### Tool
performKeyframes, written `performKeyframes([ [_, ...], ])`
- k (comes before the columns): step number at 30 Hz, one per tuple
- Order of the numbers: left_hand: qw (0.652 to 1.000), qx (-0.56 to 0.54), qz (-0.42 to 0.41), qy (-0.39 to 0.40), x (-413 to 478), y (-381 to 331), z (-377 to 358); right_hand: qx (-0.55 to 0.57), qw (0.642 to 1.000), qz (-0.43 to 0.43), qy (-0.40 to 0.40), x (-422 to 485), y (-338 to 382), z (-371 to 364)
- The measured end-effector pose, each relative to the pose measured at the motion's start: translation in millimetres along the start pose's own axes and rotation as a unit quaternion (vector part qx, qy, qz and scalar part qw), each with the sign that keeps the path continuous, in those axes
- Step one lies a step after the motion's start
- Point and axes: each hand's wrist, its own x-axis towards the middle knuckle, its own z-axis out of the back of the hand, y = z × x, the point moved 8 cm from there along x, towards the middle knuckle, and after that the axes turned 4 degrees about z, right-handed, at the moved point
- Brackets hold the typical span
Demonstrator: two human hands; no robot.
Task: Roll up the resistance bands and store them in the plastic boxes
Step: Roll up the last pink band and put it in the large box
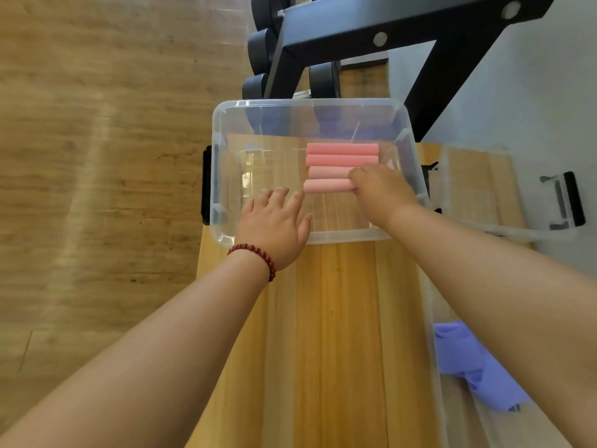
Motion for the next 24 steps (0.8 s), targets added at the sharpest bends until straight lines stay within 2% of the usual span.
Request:
performKeyframes([
  [4,1.0,0.002,0.003,0.0,-0.9,-0.6,-0.6,-0.01,0.996,-0.035,0.079,16.5,-7.7,-22.1],
  [11,1.0,-0.004,0.018,0.017,3.2,3.1,-4.5,0.002,0.995,-0.026,0.098,22.9,-13.3,-49.6],
  [16,0.999,-0.018,0.03,0.037,5.3,6.1,-7.6,-0.021,0.99,-0.03,0.14,27.4,-17.1,-61.0],
  [20,0.999,-0.023,0.028,0.041,6.2,6.2,-8.7,-0.09,0.987,-0.012,0.13,31.7,-11.4,-53.4],
  [24,0.999,-0.027,0.029,0.037,5.6,6.9,-9.4,-0.096,0.991,-0.004,0.097,34.7,-8.4,-45.3],
])
